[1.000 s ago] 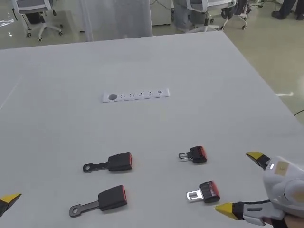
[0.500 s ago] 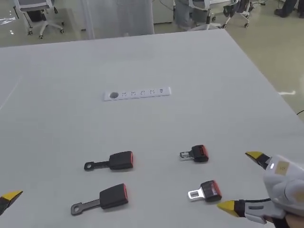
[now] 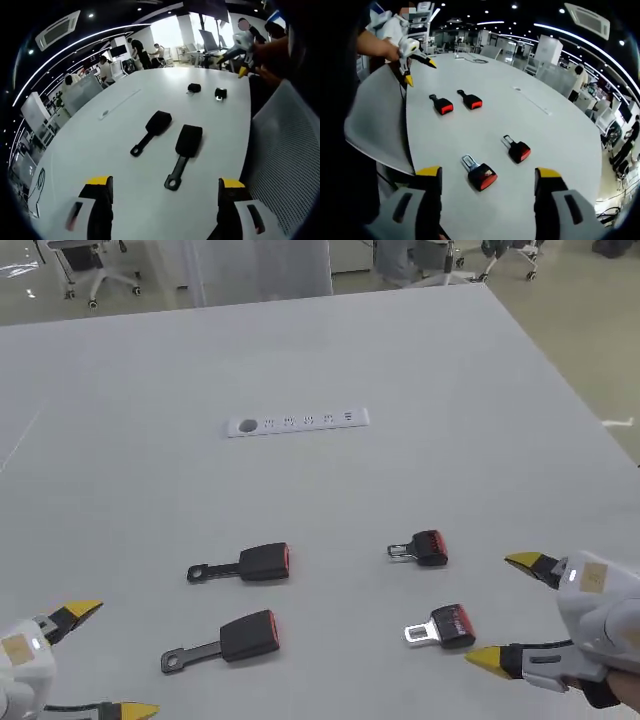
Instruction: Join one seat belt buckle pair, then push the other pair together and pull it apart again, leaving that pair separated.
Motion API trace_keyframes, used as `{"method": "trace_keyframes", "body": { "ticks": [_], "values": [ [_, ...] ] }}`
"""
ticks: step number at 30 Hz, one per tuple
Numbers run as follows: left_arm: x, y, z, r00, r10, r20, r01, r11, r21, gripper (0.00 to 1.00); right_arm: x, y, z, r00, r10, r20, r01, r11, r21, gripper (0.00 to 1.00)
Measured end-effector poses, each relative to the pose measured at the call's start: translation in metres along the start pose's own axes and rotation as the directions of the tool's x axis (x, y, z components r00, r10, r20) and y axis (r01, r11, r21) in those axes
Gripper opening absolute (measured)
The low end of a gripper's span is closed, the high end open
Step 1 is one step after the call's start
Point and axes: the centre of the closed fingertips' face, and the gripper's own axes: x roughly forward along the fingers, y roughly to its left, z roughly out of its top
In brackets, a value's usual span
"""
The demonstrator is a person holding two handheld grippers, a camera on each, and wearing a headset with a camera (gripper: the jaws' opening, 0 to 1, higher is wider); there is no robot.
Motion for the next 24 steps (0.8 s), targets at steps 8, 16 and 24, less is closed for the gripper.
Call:
{"method": "trace_keyframes", "body": {
  "ticks": [8, 16, 24],
  "values": [
    [0.026, -0.004, 0.009, 0.9966, -0.067, -0.049, 0.069, 0.997, 0.039, 0.73, 0.010, 0.009, 0.006, 0.9975, 0.068, -0.019, -0.070, 0.994, -0.086, 0.63],
    [0.055, -0.011, 0.013, 0.9870, -0.133, -0.090, 0.141, 0.986, 0.084, 0.69, 0.025, 0.019, -0.001, 0.9880, 0.135, -0.075, -0.144, 0.980, -0.140, 0.57],
    [0.076, -0.016, 0.017, 0.9767, -0.183, -0.111, 0.193, 0.977, 0.086, 0.67, 0.041, 0.021, -0.010, 0.9727, 0.187, -0.138, -0.212, 0.956, -0.203, 0.51]
  ]
}}
